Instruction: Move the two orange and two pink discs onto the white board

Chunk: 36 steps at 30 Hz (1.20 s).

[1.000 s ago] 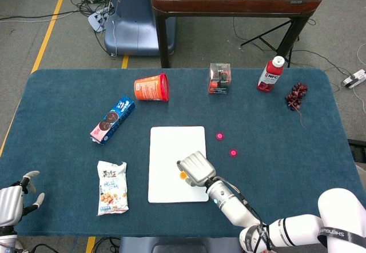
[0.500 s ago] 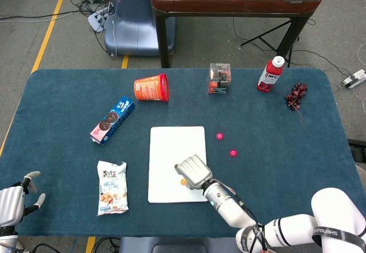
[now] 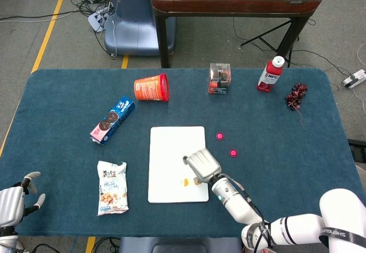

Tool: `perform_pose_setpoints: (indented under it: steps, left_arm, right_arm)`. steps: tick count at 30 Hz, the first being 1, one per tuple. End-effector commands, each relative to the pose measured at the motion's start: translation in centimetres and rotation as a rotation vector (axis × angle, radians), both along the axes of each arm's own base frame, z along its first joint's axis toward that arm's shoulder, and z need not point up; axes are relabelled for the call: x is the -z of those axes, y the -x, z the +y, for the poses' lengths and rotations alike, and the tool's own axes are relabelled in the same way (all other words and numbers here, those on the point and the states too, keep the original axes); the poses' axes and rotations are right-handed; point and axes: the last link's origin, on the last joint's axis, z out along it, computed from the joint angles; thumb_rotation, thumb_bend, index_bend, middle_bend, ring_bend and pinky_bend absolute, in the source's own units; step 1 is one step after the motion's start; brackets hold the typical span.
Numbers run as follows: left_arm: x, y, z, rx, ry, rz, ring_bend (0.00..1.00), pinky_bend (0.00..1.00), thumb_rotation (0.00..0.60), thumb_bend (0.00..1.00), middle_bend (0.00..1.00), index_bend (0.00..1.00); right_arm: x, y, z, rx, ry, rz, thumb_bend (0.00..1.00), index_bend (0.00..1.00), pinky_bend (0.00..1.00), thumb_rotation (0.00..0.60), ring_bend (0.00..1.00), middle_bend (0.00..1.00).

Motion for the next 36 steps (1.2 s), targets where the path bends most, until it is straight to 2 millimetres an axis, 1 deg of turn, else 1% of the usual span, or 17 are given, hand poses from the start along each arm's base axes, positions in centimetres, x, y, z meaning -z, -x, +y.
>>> perform_pose_setpoints:
  steps: [1,5,11,17,27,34,36]
  left_arm:
    - [0.0,-0.1,0.1,0.005,0.0,-0.001,0.53,0.73,0.6,0.29,0.58,0.35]
    - [0.3,-0.5,0.4,0.025,0.014,0.012,0.54,0.73,0.6,0.3,0.58,0.35]
    - [0.2,-0.7,0.8,0.026,0.003,0.007,0.54,0.73,0.6,0.29,0.58,0.35]
    - [0.0,-0.7,0.8,0.024,0.002,0.011,0.54,0.73,0.6,0.29,0.58,0.35]
    - [-0.1,-0.8,0.8,0.025,0.003,0.013,0.54,0.73,0.6,0.29,0.58,0.35]
    - [0.0,-0.8,0.8,0.024,0.006,0.012,0.54,0.73,0.6,0.29,0.58,0.35]
    - [0.1,-0.8,0.7,0.024,0.008,0.012,0.54,0.73,0.6,0.29,0.58,0.35]
  right_arm:
    - [-1.2,1.7,-0.8,0.045,0.037,0.017,0.1,0.38,1.0,0.6,1.0,1.0]
    - [-2.7,4.0,-2.0,0.096,0.085,0.054,0.11,0.38,1.0,0.6,1.0,1.0]
    - [-4.5,7.3,-3.2,0.179,0.137,0.096,0.13,0.38,1.0,0.6,1.0,1.0]
    - [-5.3,9.4,-3.5,0.237,0.15,0.099,0.13,0.38,1.0,0.6,1.0,1.0]
    - [-5.0,10.8,-3.6,0.273,0.145,0.102,0.14,0.38,1.0,0.6,1.0,1.0]
    - [-4.6,11.1,-4.1,0.286,0.147,0.108,0.14,0.38,1.0,0.6,1.0,1.0]
    - [-4.5,11.0,-4.3,0.29,0.148,0.111,0.16,0.38,1.0,0.6,1.0,1.0]
